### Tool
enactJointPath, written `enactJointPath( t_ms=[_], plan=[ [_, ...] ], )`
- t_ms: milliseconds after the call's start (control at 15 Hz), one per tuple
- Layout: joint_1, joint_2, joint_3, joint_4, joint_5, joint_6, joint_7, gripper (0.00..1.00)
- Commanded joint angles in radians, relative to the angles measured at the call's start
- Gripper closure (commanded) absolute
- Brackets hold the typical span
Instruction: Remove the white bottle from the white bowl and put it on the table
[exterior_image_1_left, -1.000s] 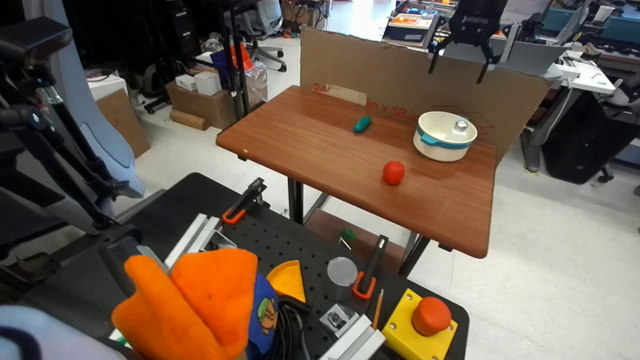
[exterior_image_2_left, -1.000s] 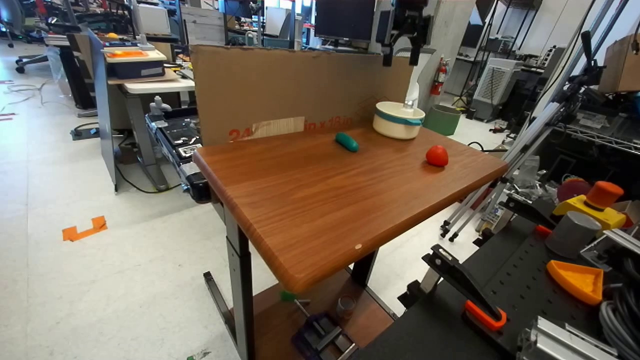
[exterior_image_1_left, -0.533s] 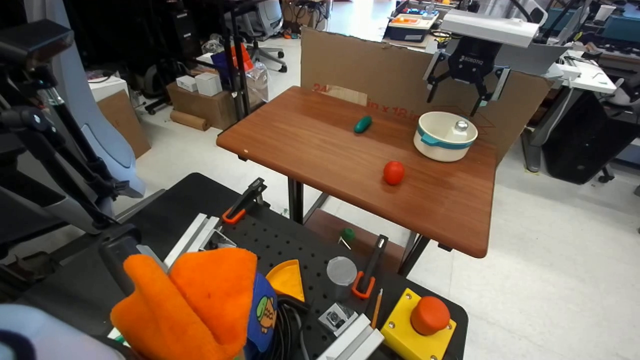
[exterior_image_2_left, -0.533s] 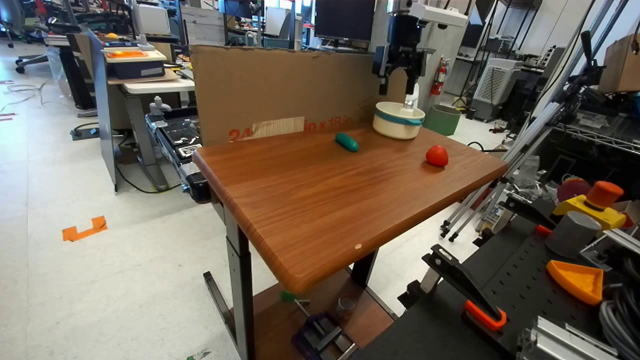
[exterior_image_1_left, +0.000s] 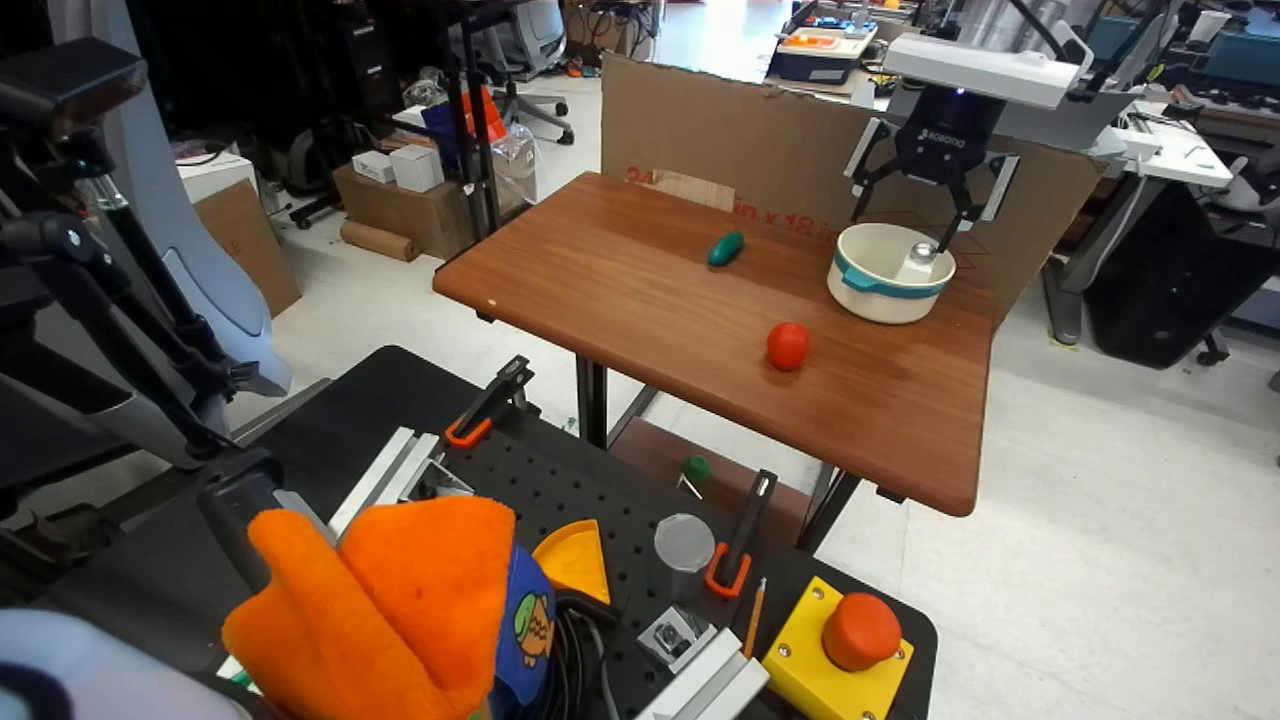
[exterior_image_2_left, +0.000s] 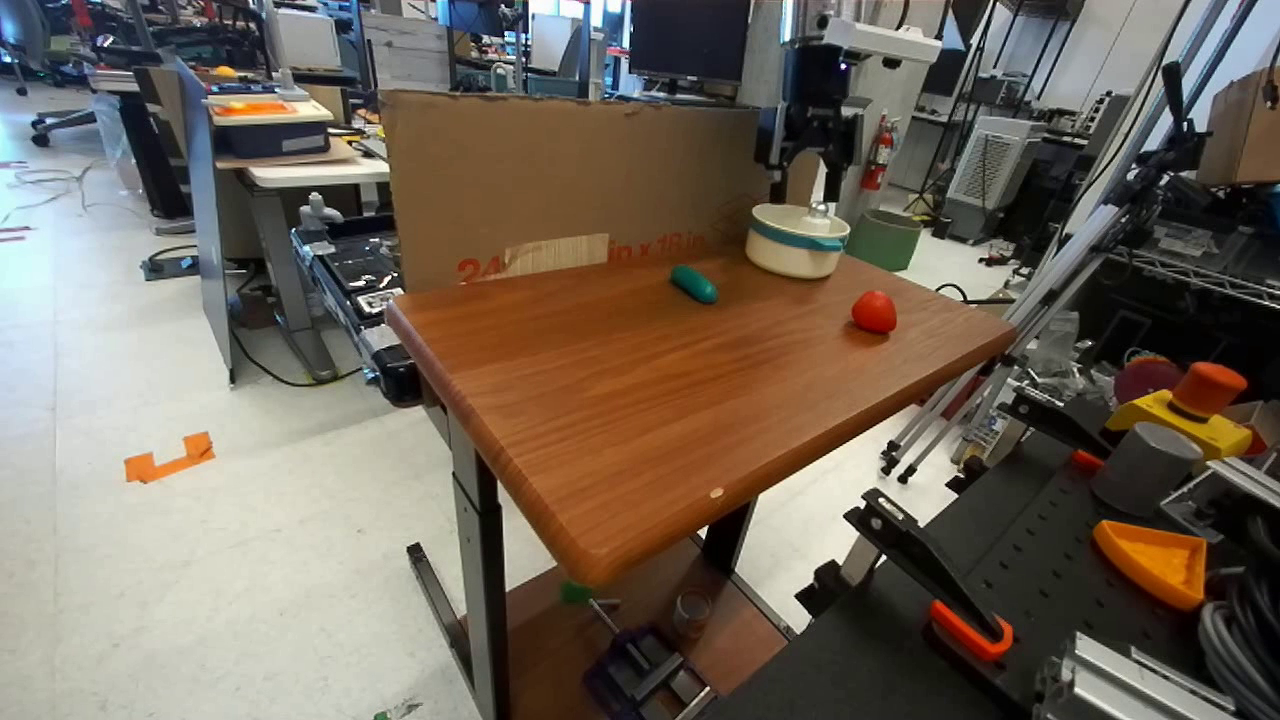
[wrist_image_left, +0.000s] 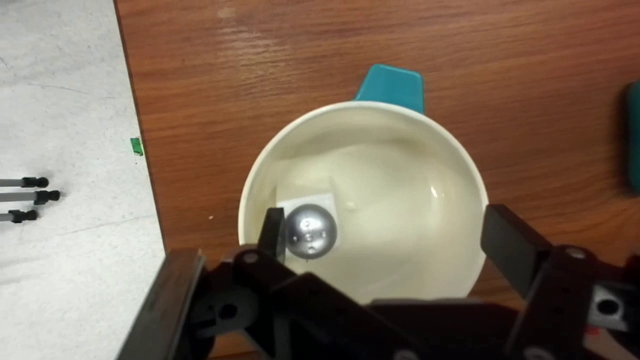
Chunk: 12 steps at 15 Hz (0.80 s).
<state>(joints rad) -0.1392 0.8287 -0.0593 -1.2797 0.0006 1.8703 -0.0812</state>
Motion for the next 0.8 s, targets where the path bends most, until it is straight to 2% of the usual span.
enactJointPath(
  t_ms=[0, 200, 267, 333, 733],
  plan=[
    [-0.008, 0.020, -0.009, 0.035, 0.005, -0.008, 0.034, 0.00],
    [-0.004, 0.034, -0.023, 0.052, -0.003, -0.013, 0.065, 0.00],
    [-0.003, 0.042, -0.026, 0.062, -0.004, -0.017, 0.075, 0.06],
    [-0.002, 0.052, -0.029, 0.073, -0.004, -0.021, 0.087, 0.26],
    [-0.005, 0.092, -0.031, 0.131, 0.001, -0.049, 0.130, 0.67]
  ],
)
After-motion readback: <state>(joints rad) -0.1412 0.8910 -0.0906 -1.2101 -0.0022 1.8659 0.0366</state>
